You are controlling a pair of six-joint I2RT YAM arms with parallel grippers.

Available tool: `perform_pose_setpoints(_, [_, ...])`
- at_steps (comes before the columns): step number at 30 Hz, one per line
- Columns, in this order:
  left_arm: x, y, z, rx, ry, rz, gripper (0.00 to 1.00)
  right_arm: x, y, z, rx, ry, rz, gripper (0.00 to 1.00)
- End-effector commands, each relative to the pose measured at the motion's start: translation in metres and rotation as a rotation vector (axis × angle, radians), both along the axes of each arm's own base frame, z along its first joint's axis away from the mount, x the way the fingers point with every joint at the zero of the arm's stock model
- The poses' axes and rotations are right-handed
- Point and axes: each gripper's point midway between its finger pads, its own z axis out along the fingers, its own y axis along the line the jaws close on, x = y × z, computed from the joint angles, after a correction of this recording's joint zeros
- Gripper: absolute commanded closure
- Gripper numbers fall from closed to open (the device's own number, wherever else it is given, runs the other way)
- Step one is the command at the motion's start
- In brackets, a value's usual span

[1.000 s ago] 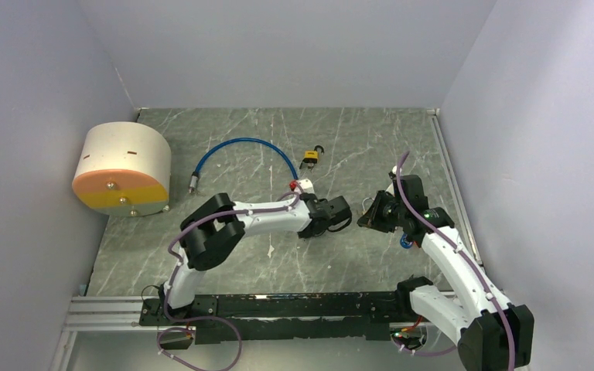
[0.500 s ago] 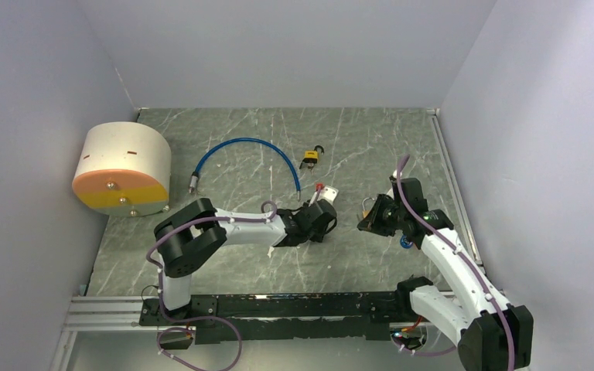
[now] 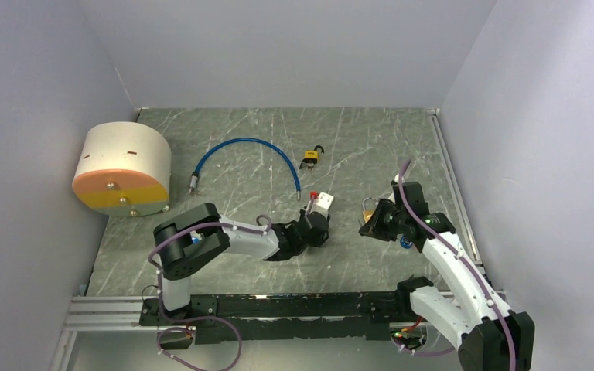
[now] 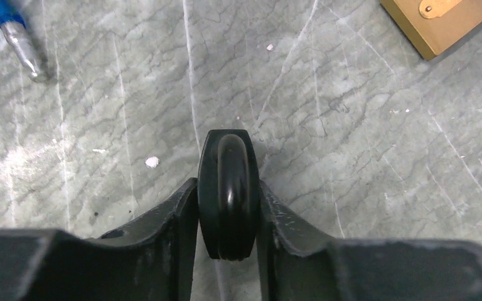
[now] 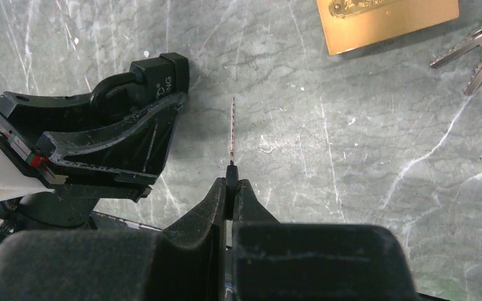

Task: Unlock with the key
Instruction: Pick up the lock from the center of the board.

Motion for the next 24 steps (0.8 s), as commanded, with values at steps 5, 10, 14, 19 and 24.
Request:
perform_pose_setpoints(5, [0.002, -0.012, 0.04, -0.139, -0.056, 0.027, 0.97, -0.004, -0.004, 0.005, -0.009, -0.007, -0.008, 1.0])
perform_pose_setpoints(10, [0.006, -0.021, 0.102, -0.424, 0.201, -0.08, 0.98, 0.006, 0.006, 0.04, 0.042, -0.129, 0.049, 1.0])
perform_pose_setpoints(14, [-0.009, -0.014, 0.175, -0.663, 0.438, -0.253, 0.98, 0.006, 0.036, 0.093, 0.19, -0.293, 0.214, 1.0])
perform_pose_setpoints(19, [-0.024, 0.014, 0.258, -0.863, 0.672, -0.366, 0.97, -0.015, 0.072, 0.163, 0.432, -0.453, 0.434, 1.0])
perform_pose_setpoints(24, [-0.044, 0.047, 0.325, -1.018, 0.831, -0.542, 0.98, -0.046, 0.09, 0.216, 0.658, -0.563, 0.6, 1.0])
